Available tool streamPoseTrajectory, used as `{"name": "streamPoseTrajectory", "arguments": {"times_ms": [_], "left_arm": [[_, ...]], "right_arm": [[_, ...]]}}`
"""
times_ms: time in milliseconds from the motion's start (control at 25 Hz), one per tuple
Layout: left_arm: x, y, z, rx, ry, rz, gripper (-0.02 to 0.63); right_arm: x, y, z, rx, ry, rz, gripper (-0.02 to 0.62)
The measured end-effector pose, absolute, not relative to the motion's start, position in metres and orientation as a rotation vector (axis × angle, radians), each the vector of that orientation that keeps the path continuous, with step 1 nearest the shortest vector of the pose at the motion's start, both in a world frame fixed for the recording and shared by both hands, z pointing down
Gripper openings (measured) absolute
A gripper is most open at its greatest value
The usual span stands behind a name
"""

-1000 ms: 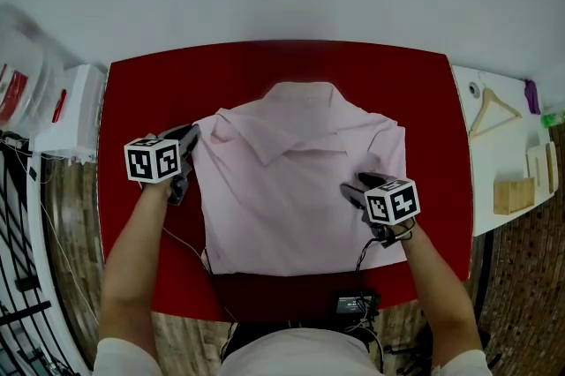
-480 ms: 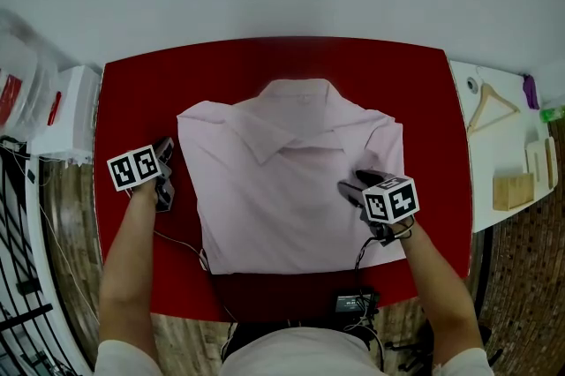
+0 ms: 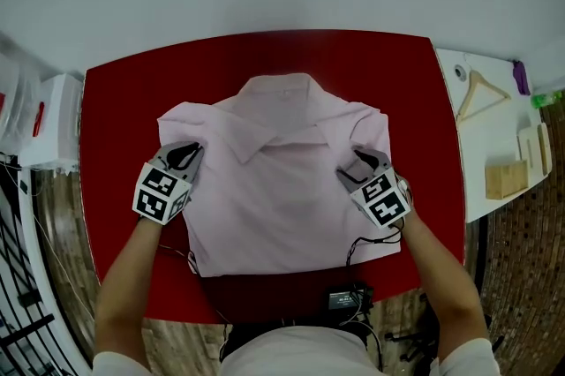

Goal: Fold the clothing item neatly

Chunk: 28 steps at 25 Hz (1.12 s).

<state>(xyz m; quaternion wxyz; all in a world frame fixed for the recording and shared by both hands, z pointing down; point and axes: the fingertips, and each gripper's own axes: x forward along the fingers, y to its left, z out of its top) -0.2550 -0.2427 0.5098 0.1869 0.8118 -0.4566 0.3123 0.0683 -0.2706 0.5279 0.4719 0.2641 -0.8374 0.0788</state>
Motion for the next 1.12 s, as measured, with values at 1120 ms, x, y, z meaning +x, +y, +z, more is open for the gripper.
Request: {"name": "streamPoseTrajectory", "arguments": {"times_ms": [1120], "left_arm": [[-0.144, -0.25, 0.55, 2.602, -0.615, 1.482, 0.266]], "right_arm": [[0.073, -0.274, 0.547, 0.24, -2.004, -0.134, 0.168]]}}
